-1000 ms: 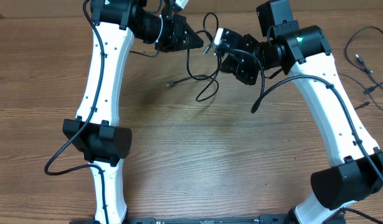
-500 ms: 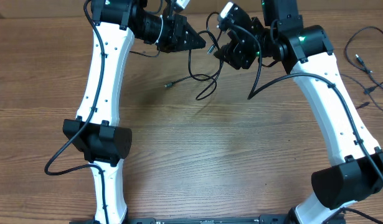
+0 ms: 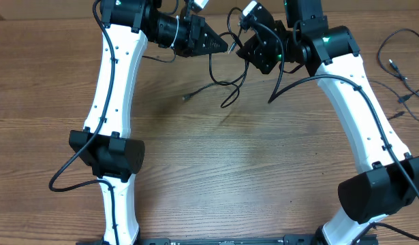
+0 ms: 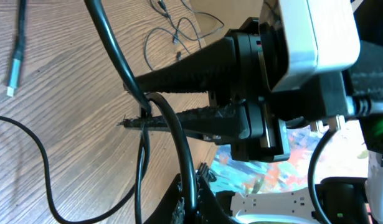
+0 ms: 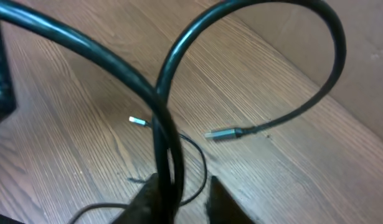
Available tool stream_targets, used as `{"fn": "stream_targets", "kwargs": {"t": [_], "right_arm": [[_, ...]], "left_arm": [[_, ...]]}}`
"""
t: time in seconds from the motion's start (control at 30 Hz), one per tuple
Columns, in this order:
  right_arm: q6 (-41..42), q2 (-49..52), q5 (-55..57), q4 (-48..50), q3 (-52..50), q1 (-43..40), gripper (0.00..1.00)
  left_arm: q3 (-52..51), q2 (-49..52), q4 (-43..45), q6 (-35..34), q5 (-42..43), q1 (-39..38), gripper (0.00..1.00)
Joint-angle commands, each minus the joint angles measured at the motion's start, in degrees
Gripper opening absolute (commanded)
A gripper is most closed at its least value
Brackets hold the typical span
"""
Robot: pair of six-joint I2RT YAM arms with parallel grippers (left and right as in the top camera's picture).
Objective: Untangle cables
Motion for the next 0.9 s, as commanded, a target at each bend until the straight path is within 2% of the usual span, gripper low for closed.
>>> {"fn": "stream_targets", "kwargs": {"t": [0.0,0.07,0.27,0.43,0.63,0.87], "right_arm": [[0.8,0.3,-0.6,-0.3,-0.3,-0.2,0.14],[0.8,0.3,-0.6,-1.2,-0.3,-0.2,0.11],[0.5,0.3,-0.7,-7.0,-0.3,-0.2,0.07],[-5.6,0.3,-5.7,-12.5,-0.3,-0.2,0.06],[-15.9,0.3,-16.5,-17.8,-0.2,-0.2,0.06],[-17.5,0.3,-21.4,-16.2,-0.2,-0.2,0.06]], "left_arm": [[0.2,0.1,1.5,0.3,-2.9,0.0,0.04],[0.2,0.1,2.7,-2.0,-5.1,0.0,0.04],[0.2,0.1,7.5,-17.5,-21.6,0.3,0.04],[0.2,0.1,9.8,-25.1,-30.4,0.3,0.04],[0.2,0.1,9.8,-28.0,-38.7,0.3,0.04],[0.2,0.1,8.2,-28.0,-39.7,0.3,0.04]]}}
